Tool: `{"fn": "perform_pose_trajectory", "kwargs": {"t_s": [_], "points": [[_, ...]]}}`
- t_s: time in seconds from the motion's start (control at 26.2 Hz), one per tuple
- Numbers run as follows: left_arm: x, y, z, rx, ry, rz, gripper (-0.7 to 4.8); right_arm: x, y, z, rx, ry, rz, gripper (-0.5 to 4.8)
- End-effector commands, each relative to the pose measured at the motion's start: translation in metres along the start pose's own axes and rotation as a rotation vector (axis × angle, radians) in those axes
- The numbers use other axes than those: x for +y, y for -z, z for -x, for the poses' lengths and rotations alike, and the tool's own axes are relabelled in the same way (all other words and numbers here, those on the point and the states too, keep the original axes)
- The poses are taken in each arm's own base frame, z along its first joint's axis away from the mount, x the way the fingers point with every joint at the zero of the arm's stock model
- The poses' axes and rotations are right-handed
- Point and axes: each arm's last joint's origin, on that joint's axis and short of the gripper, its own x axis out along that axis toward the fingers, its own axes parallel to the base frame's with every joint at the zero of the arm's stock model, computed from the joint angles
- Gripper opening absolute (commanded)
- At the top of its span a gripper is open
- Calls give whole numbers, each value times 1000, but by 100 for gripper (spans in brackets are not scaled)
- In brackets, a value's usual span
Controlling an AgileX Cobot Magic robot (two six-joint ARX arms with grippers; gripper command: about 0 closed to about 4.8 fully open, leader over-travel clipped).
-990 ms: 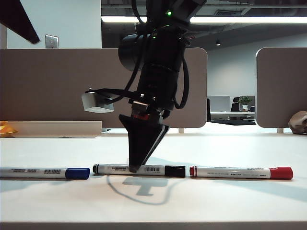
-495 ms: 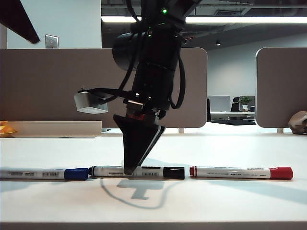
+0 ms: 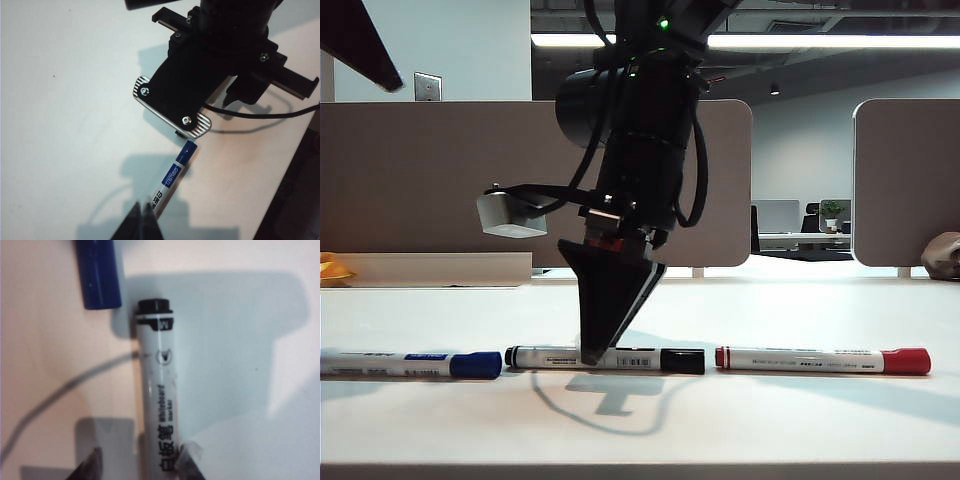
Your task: Pick up the markers one by one and line them up horizontally in a straight line on the table.
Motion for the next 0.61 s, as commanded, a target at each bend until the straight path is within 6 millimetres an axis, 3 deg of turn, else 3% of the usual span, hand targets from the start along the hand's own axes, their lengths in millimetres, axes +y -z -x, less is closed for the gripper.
{"fn": "perform_pose_trajectory", "kwargs": {"t_s": [0.04, 0.27, 0.38, 0.61], "points": [[0, -1, 1, -12, -2, 0, -6, 1, 0, 2, -7, -6, -1, 198], [0, -1, 1, -12, -2, 0, -6, 0, 0, 3, 6, 13, -3, 196], [0, -1, 1, -12, -2, 0, -6, -1, 1, 3, 6, 13, -3, 87], [0, -1, 1, -12, -2, 0, -6, 0, 1, 3, 9, 10, -4, 77]]}}
